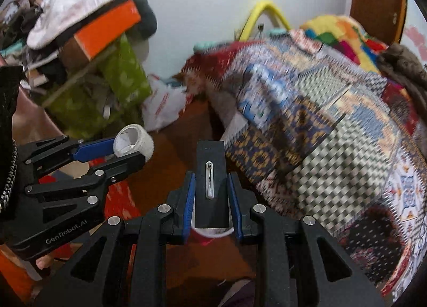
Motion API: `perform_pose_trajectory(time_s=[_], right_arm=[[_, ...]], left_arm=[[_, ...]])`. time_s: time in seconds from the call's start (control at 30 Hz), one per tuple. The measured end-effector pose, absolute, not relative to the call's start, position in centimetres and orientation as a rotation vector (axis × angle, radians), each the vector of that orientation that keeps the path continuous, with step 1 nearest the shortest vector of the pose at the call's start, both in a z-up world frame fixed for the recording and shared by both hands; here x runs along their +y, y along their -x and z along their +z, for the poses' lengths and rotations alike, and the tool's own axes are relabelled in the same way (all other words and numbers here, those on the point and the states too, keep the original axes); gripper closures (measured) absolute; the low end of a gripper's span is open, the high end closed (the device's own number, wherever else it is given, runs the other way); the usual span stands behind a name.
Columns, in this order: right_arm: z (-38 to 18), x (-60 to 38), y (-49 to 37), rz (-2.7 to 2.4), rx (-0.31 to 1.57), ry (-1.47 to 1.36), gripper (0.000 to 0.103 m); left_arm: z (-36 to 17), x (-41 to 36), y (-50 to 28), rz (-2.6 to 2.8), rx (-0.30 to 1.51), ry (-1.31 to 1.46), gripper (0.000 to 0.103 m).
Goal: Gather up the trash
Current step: 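Carry the tape roll and black case over the white bin, then open both tools to drop the tape and case into the bin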
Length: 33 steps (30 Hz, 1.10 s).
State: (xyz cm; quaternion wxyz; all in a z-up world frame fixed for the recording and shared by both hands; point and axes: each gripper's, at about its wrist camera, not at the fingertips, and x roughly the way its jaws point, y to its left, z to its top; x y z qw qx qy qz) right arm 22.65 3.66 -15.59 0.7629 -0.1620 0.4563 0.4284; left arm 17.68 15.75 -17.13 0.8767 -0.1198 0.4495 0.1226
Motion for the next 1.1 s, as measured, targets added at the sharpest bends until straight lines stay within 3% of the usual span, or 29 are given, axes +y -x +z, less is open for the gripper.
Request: perform_pose_trajectory(time_s=[0.5,0.87,1.03,1.1], right_arm=[[-25.3,6.6,-24.8,0.909,1.224,0.476,0.080],[-28.4,8.8,-26.7,0.951,1.308,0.508,0.080],[-29.1,9.3,-27.9,0.974,1.370,0.498,0.078],[-29.1,9.1,-28.1,0.958,1.364,0.502,0.071]], left_arm=[[-29.3,17.0,-20.5,0.217,1.234,0.365,0.069],[-33.1,18.0,-22.4,0.194,1.328,0.450,0.069],[-33.7,18.3,-23.3,0.223,1.346,0.450,0.057],[-33.8,18.3,-23.2,0.242,1.347,0.441,0.057]])
